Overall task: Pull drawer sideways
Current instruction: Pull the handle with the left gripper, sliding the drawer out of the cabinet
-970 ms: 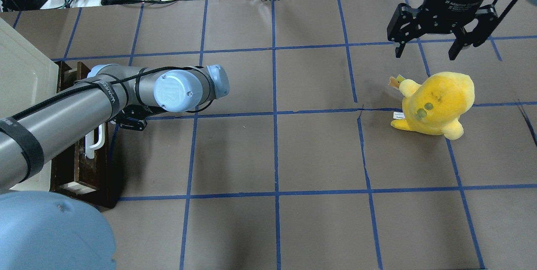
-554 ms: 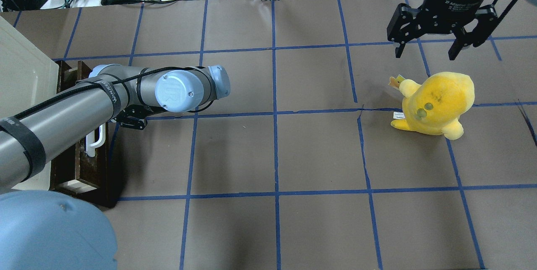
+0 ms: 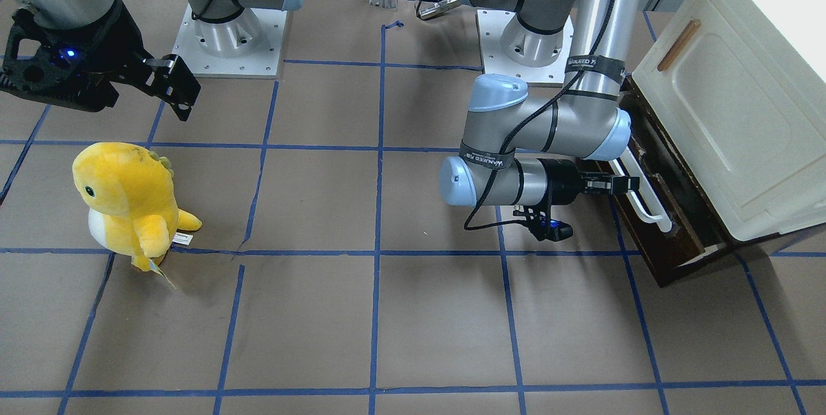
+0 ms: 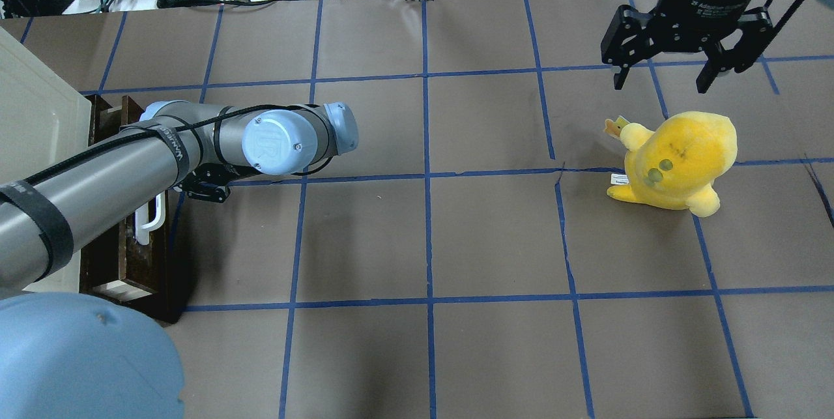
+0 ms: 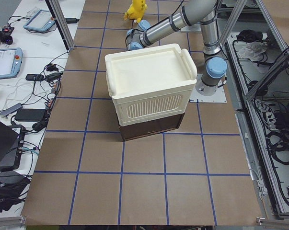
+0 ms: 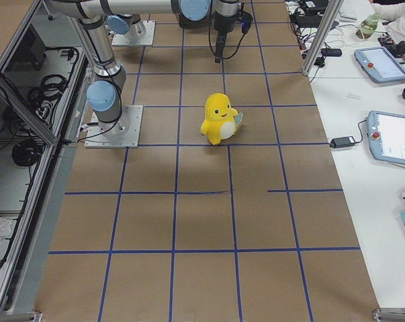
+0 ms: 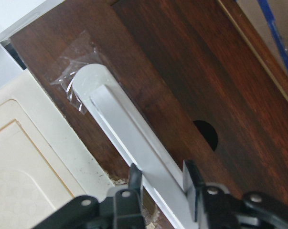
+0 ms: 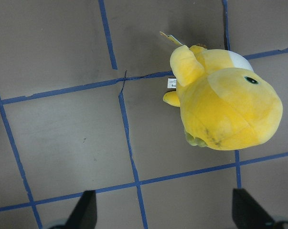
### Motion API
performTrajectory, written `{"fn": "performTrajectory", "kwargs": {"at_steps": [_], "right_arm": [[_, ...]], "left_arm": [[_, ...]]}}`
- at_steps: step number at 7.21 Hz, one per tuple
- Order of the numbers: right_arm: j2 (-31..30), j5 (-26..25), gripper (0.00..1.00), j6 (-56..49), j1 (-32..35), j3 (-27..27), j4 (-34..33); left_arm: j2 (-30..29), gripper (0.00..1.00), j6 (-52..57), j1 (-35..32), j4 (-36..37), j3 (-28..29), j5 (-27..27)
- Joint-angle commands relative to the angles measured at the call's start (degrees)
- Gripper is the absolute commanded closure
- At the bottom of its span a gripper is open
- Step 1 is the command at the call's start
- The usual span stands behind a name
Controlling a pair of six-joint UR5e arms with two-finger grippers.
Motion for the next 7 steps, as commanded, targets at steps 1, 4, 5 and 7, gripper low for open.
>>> {"fn": "performTrajectory", "kwargs": {"at_steps": [1,4,5,7], "right_arm": [[0.0,0.0,0.00,0.0,0.0,0.0,0.0],[0.0,0.0,0.00,0.0,0.0,0.0,0.0],[0.0,0.0,0.00,0.0,0.0,0.0,0.0],[0.0,0.0,0.00,0.0,0.0,0.0,0.0]], "left_arm": [[0.0,0.67,0.3,-1.4,0.1,0.1,0.0],[0.0,0.67,0.3,-2.4,0.1,0.1,-0.1],[0.0,0.67,0.2,-2.4,0.1,0.0,0.0],[0.0,0.67,0.3,-2.8,0.1,0.0,0.2]]}}
